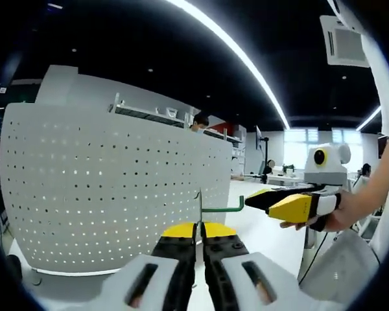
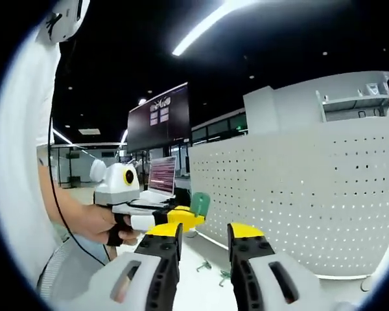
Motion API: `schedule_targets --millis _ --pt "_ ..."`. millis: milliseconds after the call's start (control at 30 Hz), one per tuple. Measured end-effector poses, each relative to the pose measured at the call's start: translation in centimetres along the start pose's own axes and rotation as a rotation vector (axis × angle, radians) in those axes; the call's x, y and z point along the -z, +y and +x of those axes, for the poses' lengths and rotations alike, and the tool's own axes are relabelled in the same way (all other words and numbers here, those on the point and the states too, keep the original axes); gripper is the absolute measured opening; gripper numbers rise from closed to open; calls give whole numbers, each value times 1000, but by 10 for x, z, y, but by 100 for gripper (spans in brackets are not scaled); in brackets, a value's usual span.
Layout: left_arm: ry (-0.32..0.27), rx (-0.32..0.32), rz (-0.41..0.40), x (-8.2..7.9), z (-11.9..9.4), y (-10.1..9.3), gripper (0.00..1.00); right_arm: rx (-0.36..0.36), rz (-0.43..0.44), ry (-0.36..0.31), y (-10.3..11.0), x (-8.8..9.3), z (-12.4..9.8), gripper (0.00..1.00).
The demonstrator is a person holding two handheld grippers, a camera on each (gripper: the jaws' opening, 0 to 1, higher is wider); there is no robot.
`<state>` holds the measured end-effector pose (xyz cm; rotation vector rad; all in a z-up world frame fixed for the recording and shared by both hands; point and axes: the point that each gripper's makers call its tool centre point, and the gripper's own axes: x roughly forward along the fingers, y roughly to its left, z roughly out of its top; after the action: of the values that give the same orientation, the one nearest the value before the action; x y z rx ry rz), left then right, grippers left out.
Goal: Insert the hook assembly into the mounting plate slot until the hook locks in place.
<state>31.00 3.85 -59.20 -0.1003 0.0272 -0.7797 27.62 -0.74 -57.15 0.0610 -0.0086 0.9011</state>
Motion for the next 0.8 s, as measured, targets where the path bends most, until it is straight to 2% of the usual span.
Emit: schedule_targets --millis 100,167,267,800 --pt "-7 -2 -4 -2 0 -2 2 -4 11 -12 0 -3 4 25" --pt "-7 0 -7 -1 0 -3 2 6 62 -45 -2 -10 8 25" --pt "-10 2 -6 -2 1 -6 2 4 46 -43 -1 -11 12 23" --pt "-34 12 -2 -9 5 -18 2 -6 112 -37 0 -9 28 15"
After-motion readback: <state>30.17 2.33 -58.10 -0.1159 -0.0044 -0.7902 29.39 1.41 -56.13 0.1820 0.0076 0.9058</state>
